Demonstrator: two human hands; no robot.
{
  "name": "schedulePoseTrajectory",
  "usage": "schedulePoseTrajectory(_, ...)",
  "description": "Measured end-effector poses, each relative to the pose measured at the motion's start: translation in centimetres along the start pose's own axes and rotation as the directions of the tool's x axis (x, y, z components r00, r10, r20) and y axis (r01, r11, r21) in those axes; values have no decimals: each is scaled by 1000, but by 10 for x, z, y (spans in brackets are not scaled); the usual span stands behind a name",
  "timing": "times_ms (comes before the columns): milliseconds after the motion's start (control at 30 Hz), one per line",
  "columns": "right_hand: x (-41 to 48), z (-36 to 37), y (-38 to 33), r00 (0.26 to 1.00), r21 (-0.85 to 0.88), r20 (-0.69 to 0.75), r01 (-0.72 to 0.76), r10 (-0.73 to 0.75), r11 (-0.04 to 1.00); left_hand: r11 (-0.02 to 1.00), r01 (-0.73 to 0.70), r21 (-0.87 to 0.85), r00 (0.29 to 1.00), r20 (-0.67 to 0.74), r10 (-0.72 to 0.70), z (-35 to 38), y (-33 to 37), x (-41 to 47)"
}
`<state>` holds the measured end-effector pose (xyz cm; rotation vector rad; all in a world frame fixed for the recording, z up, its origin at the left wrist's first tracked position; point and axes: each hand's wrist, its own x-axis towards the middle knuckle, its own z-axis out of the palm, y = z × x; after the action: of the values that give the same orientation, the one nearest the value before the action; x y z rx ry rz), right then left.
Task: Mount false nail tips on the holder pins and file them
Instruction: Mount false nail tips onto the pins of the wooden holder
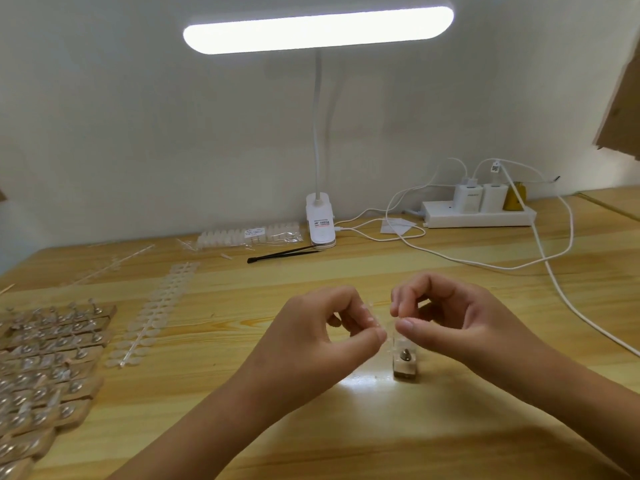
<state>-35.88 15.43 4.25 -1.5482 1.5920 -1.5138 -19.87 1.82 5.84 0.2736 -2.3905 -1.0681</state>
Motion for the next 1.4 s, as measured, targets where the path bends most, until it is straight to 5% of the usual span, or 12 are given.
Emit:
schedulePoseTrajectory(133,-4,9,7,922,-480,25,351,-387,804,930,324,-171,944,115,-308,-2,-1,5)
schedulePoseTrajectory(267,-2,3,5,914,-253,-224,279,-337,926,867,419,-270,896,279,-346,-7,-9,11)
schedulePoseTrajectory(333,0,-4,8,918,-161,-301,219,-259,962,723,492,-485,867,346,-358,-5,-13,13)
schedulePoseTrajectory(467,3,-5,20,924,-316,-232,223,-303,922,381,537,-753,844,482,-236,0,-10,12)
schedulePoseTrajectory(633,6,-9,28,910,-494,-106,302,-401,816,219,520,-826,850,473,-232,2,-11,8)
schedulePoseTrajectory(900,8,-13,28,912,-562,-59,306,-407,769,114,505,-855,855,479,-199,2,-11,7)
schedulePoseTrajectory(1133,9,-11,23,926,-492,-162,224,-342,841,259,497,-828,867,459,-195,6,-6,5)
schedulePoseTrajectory(1400,10,-19,35,981,-415,-190,-50,-33,908,254,449,-857,869,352,-349,8,-26,8)
